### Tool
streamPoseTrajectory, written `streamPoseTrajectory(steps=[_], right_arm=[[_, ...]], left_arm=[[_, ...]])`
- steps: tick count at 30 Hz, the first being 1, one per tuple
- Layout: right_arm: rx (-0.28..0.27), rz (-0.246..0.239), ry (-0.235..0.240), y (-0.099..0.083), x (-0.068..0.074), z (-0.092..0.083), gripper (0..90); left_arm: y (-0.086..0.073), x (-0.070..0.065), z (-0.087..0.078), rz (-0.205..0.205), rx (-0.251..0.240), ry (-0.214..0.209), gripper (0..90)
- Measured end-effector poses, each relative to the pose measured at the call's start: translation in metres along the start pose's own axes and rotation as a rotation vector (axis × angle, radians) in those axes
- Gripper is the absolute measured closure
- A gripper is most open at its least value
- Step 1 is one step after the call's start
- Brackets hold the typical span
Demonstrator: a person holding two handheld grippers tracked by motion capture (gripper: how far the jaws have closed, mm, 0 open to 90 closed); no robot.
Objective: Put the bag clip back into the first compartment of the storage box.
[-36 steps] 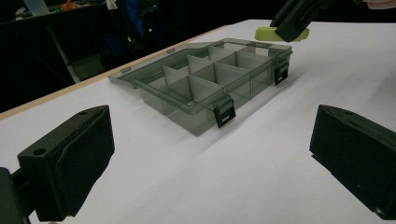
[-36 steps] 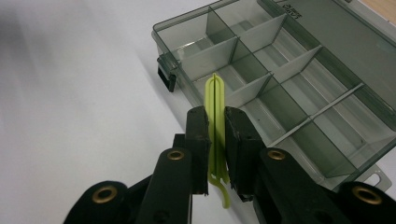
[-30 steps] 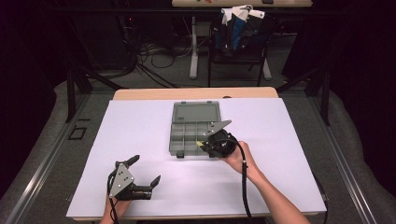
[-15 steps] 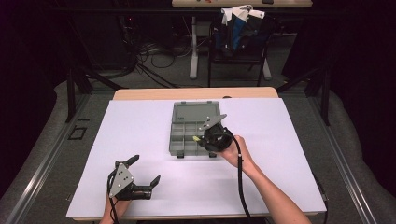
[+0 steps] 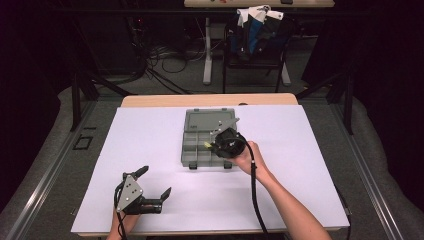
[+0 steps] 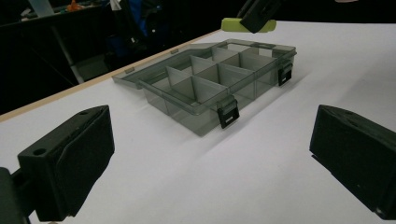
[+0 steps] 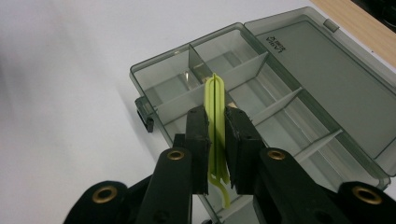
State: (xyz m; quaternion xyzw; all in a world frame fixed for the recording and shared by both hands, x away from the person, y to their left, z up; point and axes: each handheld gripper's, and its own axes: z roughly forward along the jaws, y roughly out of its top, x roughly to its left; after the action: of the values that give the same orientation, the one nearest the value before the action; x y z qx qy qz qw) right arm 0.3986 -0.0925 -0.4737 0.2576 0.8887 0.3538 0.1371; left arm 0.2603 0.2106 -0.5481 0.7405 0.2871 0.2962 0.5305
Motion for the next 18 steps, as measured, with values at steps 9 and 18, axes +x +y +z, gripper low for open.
streamPoseTrajectory(steps=[9,18], right_arm=[[0.008,-0.007,0.003,0.007,-0.002,0.006,80.8],[0.014,-0.014,0.006,0.010,-0.003,0.012,80.8]], left_arm=[[0.000,0.000,0.001,0.002,0.000,-0.006,0.0],[0.000,0.000,0.000,0.002,0.000,-0.007,0.0]])
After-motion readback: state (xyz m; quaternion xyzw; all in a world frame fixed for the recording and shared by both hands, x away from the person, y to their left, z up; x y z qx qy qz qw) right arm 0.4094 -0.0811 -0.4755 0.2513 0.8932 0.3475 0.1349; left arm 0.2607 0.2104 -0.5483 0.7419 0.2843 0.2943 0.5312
